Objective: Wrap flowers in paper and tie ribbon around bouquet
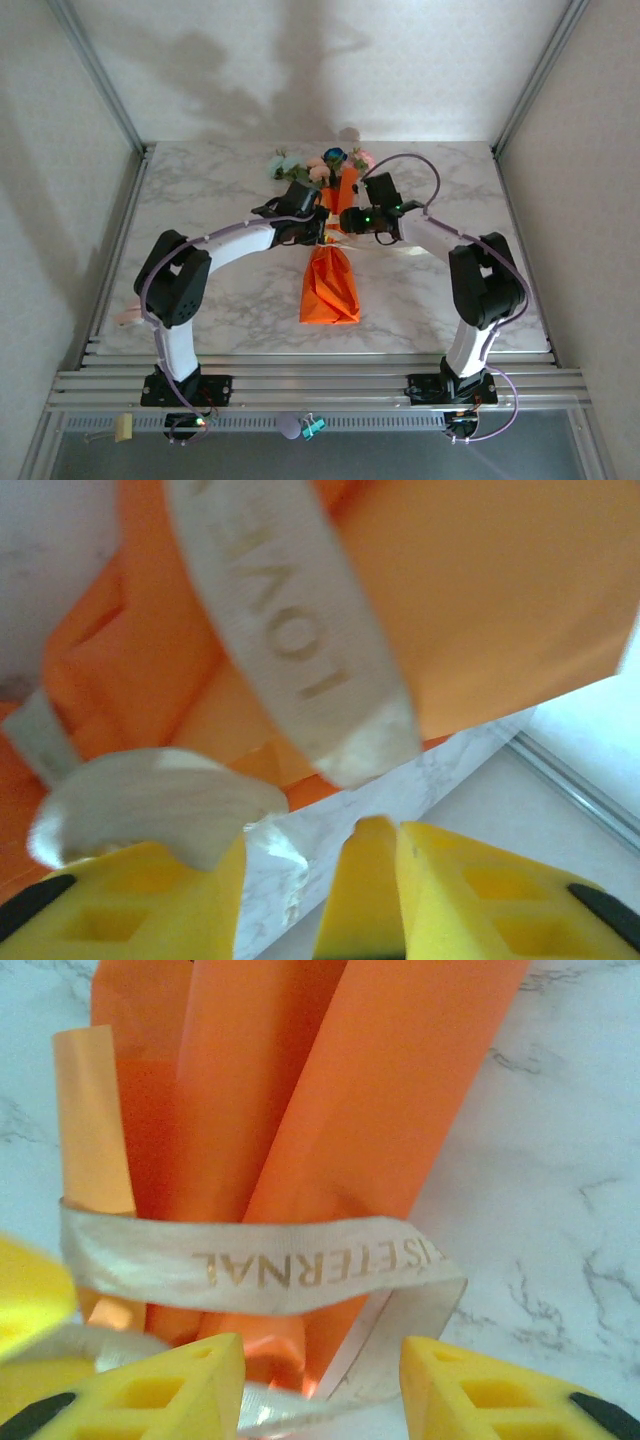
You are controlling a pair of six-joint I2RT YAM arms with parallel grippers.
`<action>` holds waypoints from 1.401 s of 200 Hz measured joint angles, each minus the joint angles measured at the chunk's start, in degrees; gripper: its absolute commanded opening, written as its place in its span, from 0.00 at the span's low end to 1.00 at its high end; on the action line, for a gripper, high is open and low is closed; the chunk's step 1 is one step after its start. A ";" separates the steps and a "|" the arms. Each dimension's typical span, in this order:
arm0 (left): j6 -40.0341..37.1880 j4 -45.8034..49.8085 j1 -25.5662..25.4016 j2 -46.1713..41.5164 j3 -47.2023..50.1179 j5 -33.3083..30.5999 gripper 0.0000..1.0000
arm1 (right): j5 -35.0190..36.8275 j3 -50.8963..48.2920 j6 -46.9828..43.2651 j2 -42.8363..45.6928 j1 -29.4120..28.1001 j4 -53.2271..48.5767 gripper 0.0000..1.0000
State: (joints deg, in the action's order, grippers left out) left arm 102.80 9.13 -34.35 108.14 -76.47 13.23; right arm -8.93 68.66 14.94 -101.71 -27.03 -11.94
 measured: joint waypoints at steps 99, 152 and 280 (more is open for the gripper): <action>-2.64 -0.76 2.01 0.09 -0.87 -0.83 0.23 | -0.31 -3.96 7.04 3.21 0.26 6.08 0.48; -2.75 -1.57 2.21 0.00 -0.24 -0.61 0.33 | -1.42 -0.92 -5.22 -2.54 0.26 5.22 0.47; -6.54 4.39 -3.04 -9.38 2.62 2.45 0.61 | -1.36 4.83 -9.64 -7.10 0.26 3.50 0.00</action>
State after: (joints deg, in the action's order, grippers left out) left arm 96.27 13.52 -37.39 98.76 -73.84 15.68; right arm -10.28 73.49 5.30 -108.81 -26.76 -8.45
